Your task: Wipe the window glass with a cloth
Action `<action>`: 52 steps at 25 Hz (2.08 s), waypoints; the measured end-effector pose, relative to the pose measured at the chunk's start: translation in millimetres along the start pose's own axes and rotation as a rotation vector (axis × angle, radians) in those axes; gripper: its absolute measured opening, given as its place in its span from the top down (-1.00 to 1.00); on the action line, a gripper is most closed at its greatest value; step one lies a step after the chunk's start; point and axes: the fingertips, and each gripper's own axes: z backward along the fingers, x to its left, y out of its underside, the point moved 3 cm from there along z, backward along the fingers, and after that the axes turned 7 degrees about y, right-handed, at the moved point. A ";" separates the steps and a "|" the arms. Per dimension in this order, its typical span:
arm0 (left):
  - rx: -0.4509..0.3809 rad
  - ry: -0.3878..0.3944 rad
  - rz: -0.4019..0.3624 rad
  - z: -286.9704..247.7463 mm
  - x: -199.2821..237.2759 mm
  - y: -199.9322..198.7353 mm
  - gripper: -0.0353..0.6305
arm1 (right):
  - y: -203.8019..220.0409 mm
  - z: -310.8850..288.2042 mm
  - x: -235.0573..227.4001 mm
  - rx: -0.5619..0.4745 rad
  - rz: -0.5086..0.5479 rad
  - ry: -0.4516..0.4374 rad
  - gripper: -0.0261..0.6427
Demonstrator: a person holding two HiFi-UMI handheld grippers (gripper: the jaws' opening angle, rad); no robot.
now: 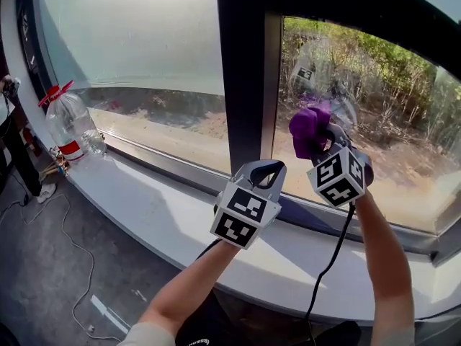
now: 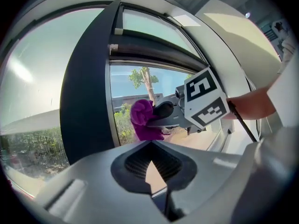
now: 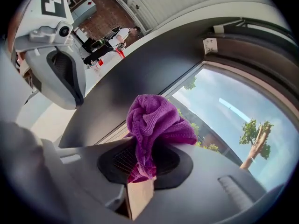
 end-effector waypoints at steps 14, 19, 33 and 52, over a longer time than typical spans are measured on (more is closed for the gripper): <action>-0.117 0.030 -0.107 -2.3 3.2 -101.6 0.89 | -121.0 14.1 -131.1 -0.182 -0.068 0.170 0.62; -0.121 0.052 -0.096 -19.6 -4.2 -107.1 0.89 | -120.3 26.6 -153.9 -0.222 -0.106 0.214 0.61; -0.077 0.107 -0.049 -48.0 -28.7 -73.6 0.89 | -78.6 70.8 -187.3 -0.234 -0.172 0.319 0.62; 0.044 0.131 0.053 -57.6 -44.0 18.6 0.89 | 39.5 43.4 -39.0 -0.069 -0.207 0.159 0.62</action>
